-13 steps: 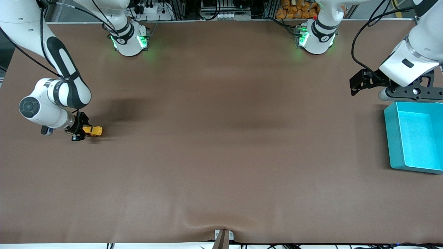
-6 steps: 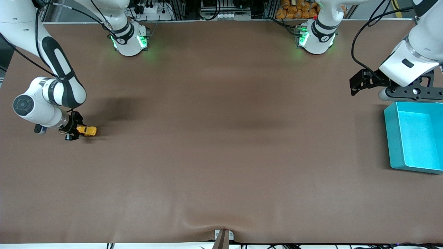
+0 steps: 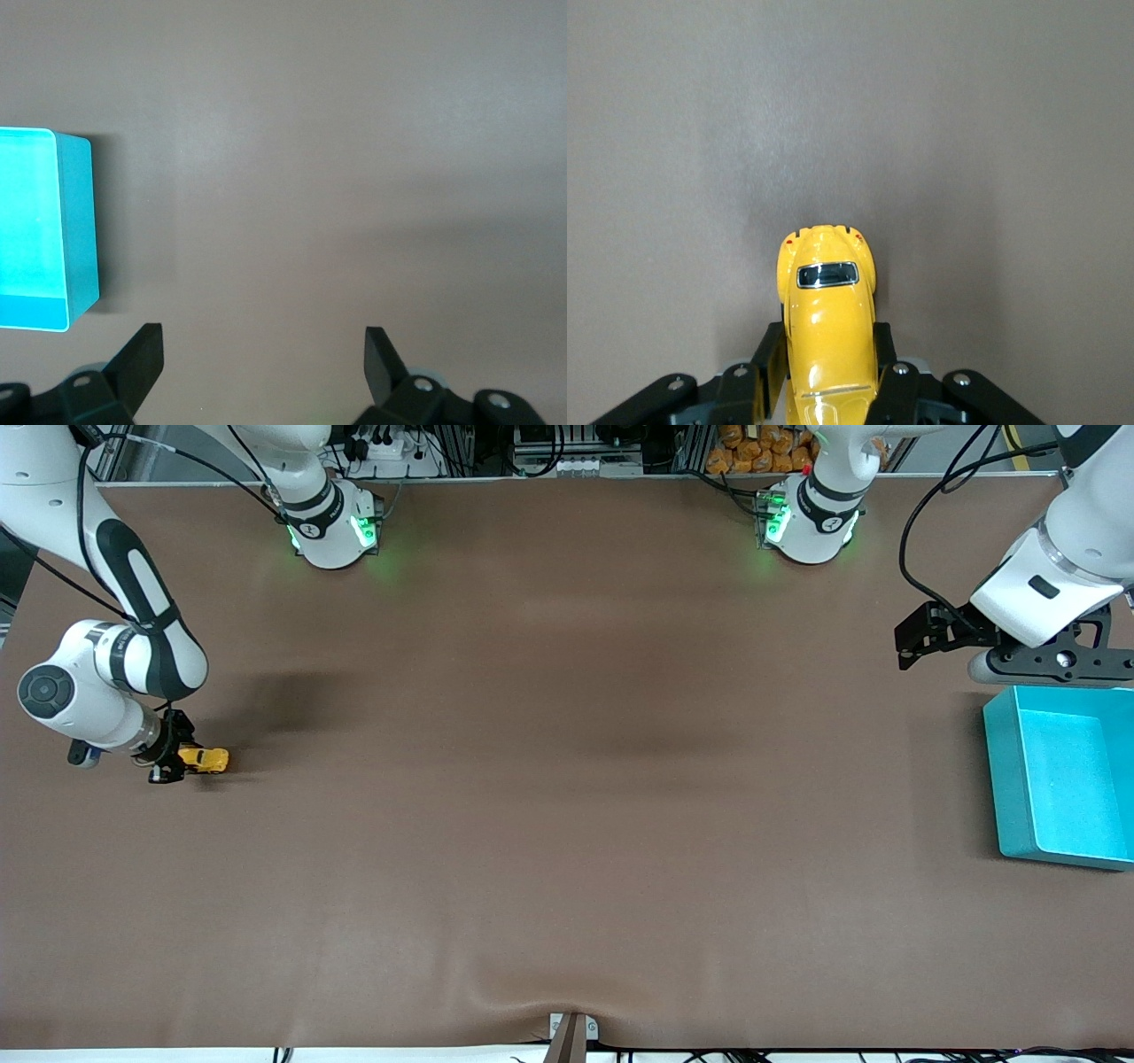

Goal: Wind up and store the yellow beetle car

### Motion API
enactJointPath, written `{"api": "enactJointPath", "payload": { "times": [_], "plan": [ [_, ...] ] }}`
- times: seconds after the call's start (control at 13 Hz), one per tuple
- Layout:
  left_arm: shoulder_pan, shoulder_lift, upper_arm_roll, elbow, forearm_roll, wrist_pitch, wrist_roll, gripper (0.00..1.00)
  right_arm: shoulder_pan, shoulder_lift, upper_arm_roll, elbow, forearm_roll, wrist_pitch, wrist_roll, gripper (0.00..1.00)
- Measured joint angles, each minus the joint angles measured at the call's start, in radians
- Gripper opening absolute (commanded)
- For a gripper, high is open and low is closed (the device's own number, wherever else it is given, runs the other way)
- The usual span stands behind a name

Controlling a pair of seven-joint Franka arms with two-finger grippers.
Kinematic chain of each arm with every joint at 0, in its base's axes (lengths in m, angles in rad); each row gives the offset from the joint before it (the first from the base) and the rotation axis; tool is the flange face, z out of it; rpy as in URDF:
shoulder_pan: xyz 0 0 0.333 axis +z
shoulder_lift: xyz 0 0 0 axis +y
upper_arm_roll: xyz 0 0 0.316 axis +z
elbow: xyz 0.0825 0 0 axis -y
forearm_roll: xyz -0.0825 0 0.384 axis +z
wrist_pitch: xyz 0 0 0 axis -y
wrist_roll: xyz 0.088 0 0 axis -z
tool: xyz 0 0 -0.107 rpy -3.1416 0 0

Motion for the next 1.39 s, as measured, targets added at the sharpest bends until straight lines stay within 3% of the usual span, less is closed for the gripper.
{"api": "enactJointPath", "payload": {
  "times": [0.85,1.39],
  "plan": [
    [0.000,0.000,0.000,0.000,0.000,0.000,0.000,1.00,-0.081,0.020,0.002,0.018,-0.092,0.051,-0.008,0.27],
    [0.000,0.000,0.000,0.000,0.000,0.000,0.000,1.00,-0.160,0.042,0.004,0.039,-0.107,0.104,-0.120,0.27]
  ]
}}
